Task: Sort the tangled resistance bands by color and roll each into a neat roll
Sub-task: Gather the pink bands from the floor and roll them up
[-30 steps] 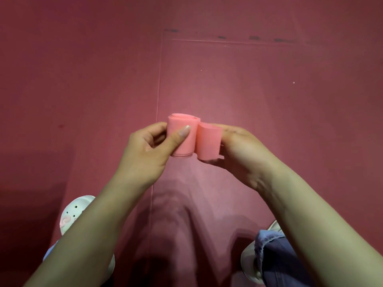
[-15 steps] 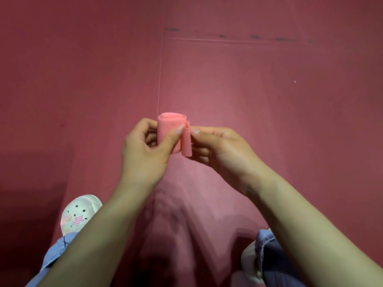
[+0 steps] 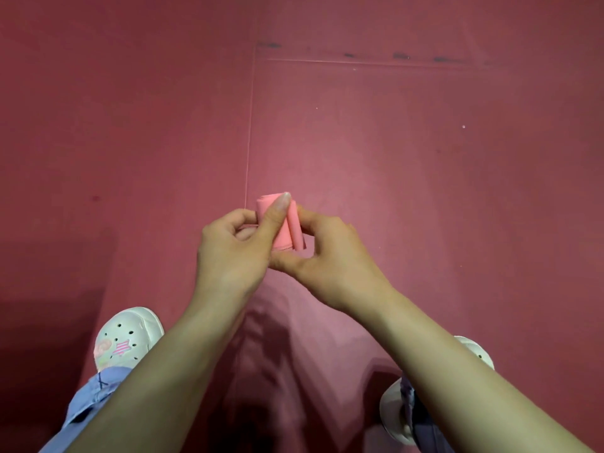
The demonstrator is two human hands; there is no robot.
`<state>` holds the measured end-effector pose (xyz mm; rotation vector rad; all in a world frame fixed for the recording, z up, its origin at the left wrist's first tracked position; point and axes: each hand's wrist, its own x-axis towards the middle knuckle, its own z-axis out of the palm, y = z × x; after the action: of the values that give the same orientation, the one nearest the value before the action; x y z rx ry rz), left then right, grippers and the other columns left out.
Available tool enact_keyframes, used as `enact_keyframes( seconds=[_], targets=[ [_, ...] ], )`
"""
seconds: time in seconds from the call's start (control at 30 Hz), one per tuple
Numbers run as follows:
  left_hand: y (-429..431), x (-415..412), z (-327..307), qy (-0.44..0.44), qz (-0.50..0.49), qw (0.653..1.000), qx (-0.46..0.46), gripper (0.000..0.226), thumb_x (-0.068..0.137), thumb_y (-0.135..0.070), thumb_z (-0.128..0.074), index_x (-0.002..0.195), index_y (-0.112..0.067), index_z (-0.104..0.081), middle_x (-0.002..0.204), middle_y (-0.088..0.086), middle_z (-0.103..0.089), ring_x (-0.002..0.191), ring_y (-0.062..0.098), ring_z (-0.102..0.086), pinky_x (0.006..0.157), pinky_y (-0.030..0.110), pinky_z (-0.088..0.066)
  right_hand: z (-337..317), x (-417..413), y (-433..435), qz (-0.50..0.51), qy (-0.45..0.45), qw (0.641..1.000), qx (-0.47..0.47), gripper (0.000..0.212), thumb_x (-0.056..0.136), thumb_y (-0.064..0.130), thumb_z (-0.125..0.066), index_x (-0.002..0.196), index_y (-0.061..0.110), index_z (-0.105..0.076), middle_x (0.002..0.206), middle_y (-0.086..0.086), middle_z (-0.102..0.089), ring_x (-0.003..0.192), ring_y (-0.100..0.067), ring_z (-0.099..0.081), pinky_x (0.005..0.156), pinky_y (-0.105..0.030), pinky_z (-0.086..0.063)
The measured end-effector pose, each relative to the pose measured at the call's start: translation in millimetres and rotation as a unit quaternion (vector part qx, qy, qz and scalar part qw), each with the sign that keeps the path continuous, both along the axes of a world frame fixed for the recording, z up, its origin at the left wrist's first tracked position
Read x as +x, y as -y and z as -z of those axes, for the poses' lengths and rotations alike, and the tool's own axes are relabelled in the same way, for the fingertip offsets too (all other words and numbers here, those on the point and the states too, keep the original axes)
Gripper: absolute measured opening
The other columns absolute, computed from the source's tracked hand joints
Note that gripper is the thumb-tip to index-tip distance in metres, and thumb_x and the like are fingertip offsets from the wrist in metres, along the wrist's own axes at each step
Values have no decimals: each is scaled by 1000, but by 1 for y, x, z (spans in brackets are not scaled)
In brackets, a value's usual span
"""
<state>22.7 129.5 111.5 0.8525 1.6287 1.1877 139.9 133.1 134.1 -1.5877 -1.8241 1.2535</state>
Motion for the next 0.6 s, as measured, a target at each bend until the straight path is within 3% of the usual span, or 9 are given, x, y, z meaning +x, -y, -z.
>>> enact_keyframes(
  seconds=[0.07, 0.13, 0.2, 0.3, 0.4, 0.47, 0.53, 0.6],
  targets=[
    [0, 3, -2, 21, 18, 999, -37, 57, 69, -73, -52, 61, -19, -71, 54, -7, -63, 53, 4, -58, 59, 23, -48, 2, 1, -1, 43, 43, 998, 27, 41, 82, 35, -70, 122, 27, -63, 105, 6, -71, 95, -12, -64, 82, -30, -50],
    [-2, 3, -2, 78, 33, 993, -87, 56, 87, -65, -40, 76, -20, -72, 65, -5, -72, 61, 4, -68, 66, 27, -50, 4, 4, -5, 73, 47, 996, 33, 36, 86, 32, -67, 121, 24, -64, 105, 5, -71, 90, -14, -61, 78, -28, -47],
    [-5, -2, -4, 151, 49, 977, -139, 55, 94, -61, -35, 96, -17, -68, 86, 1, -76, 75, 12, -73, 72, 36, -52, 5, 8, -8, 80, -4, 997, 20, 32, 88, 22, -64, 121, 22, -65, 101, 7, -69, 82, -7, -56, 73, -19, -43],
    [-8, -13, -9, 293, 50, 935, -196, 51, 89, -61, -47, 101, -14, -62, 96, 13, -75, 85, 26, -74, 67, 44, -58, 3, 9, -9, 67, -120, 990, -11, 35, 89, 7, -62, 121, 18, -64, 97, 9, -68, 75, 8, -57, 67, -3, -39],
    [-10, -19, -16, 389, 64, 895, -209, 57, 75, -58, -65, 106, -11, -58, 101, 22, -72, 94, 35, -71, 77, 49, -58, 4, 7, -8, 26, -160, 987, -12, 43, 87, -2, -61, 126, 16, -59, 102, 11, -65, 82, 17, -56, 72, 2, -36],
    [-10, -21, -18, 411, 72, 888, -192, 64, 69, -50, -71, 116, -8, -58, 104, 24, -70, 98, 36, -70, 82, 48, -57, 4, 6, -7, 6, -176, 984, -6, 45, 86, -5, -62, 124, 18, -58, 104, 13, -64, 88, 19, -55, 77, 2, -36],
    [-9, -22, -18, 415, 70, 891, -172, 60, 68, -39, -73, 117, -5, -62, 105, 25, -70, 98, 34, -70, 78, 43, -59, 4, 6, -8, -3, -180, 984, -1, 48, 85, -5, -63, 127, 17, -57, 115, 9, -65, 107, 9, -55, 93, -6, -37],
    [-9, -21, -18, 419, 60, 893, -153, 50, 68, -31, -74, 109, -4, -67, 104, 24, -71, 99, 31, -70, 75, 39, -60, 6, 6, -8, -8, -160, 987, 1, 52, 85, -2, -65, 133, 18, -54, 129, 6, -61, 133, -5, -41, 112, -26, -31]
  ],
)
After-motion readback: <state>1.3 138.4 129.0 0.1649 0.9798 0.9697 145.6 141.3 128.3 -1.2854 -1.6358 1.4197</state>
